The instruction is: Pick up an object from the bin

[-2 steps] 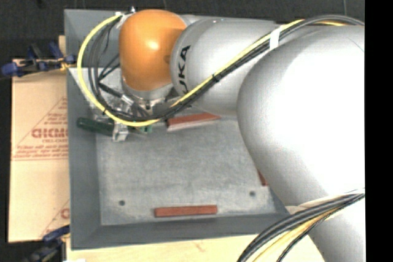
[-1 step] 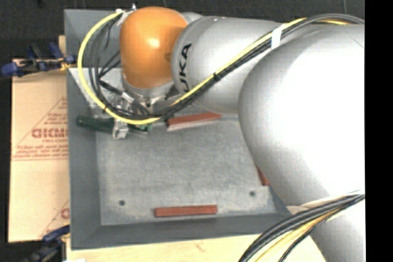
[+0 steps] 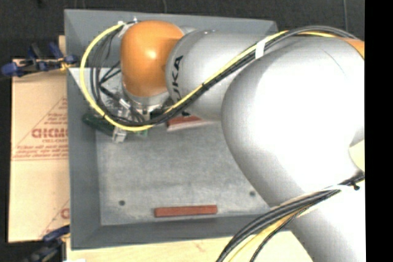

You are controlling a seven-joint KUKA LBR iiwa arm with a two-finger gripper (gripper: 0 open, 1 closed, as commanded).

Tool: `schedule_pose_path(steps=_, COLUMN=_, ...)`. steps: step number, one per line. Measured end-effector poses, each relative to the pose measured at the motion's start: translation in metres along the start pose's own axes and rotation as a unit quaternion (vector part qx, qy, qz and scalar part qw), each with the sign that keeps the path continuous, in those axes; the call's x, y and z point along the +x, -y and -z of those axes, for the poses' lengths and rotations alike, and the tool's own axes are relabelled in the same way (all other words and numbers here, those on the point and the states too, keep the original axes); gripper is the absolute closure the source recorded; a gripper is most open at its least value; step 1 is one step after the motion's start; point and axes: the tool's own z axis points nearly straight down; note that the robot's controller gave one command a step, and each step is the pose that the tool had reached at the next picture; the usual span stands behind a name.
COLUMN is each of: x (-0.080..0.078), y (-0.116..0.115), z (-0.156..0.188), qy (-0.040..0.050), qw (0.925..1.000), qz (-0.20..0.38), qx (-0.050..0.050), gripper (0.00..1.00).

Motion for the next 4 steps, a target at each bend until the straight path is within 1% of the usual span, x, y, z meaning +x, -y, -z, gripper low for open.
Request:
schedule_pose_path(steps=1, x=0.0, y=0.001, z=0.0, qy=-0.0002, qw=0.9999, qz=-0.012, qx=0.001, gripper=0.0)
schedule_pose_path(steps=2, x=0.004, y=-0.012, z=0.007, qy=-0.0007, qw=0.9968, qz=0.08, qx=0.001, gripper=0.0)
schedule_pose_path(steps=3, x=0.008, y=-0.021, z=-0.01, qy=0.0, qw=0.9984, qz=0.057, qx=0.0, gripper=0.0)
schedule_pose_path(steps=4, x=0.004, y=-0.024, z=-0.011, qy=0.0022, qw=0.9922, qz=-0.125, qx=-0.003, gripper=1.0)
